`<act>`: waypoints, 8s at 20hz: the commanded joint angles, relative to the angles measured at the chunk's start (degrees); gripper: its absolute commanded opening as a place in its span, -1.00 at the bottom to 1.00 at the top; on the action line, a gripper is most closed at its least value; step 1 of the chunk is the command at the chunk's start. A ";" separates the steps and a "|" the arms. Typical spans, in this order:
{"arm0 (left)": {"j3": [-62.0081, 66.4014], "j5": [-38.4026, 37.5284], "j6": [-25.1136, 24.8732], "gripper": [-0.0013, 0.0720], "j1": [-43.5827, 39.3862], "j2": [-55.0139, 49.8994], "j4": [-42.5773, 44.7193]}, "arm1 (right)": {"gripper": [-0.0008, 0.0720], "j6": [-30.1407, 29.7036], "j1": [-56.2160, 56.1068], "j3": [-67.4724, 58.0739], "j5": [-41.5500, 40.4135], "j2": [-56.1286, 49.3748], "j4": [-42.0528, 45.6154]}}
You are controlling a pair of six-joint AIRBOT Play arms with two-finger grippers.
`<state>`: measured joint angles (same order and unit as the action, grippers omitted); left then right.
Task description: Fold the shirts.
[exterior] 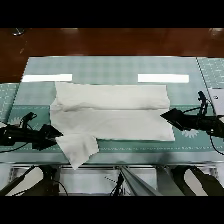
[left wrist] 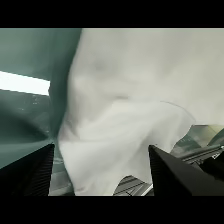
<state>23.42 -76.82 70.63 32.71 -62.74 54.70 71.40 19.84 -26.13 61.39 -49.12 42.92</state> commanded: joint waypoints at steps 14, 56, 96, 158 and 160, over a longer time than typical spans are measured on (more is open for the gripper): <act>-1.22 4.39 -0.09 -0.91 -17.73 -0.15 -0.79 | 0.72 9.42 20.02 3.43 13.40 0.11 22.18; 44.24 7.04 3.96 -0.91 -17.25 -27.02 -18.75 | -0.90 -0.98 3.52 -26.62 1.29 -30.08 -6.99; 22.95 20.20 -4.83 0.95 -30.40 -5.01 -18.38 | -0.26 0.55 -4.00 -41.44 5.09 -50.05 -2.60; 13.07 11.67 -0.52 -0.91 -29.53 28.46 -15.23 | -0.09 17.57 -52.57 -60.35 -8.83 -50.82 -5.62; 13.07 12.79 -0.50 -0.91 -29.53 27.67 -15.23 | 0.74 13.11 -52.83 -60.37 -5.79 -50.97 -6.23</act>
<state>36.93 -65.56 69.87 3.16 -34.68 39.46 88.47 -32.38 -86.21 53.21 -98.63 39.09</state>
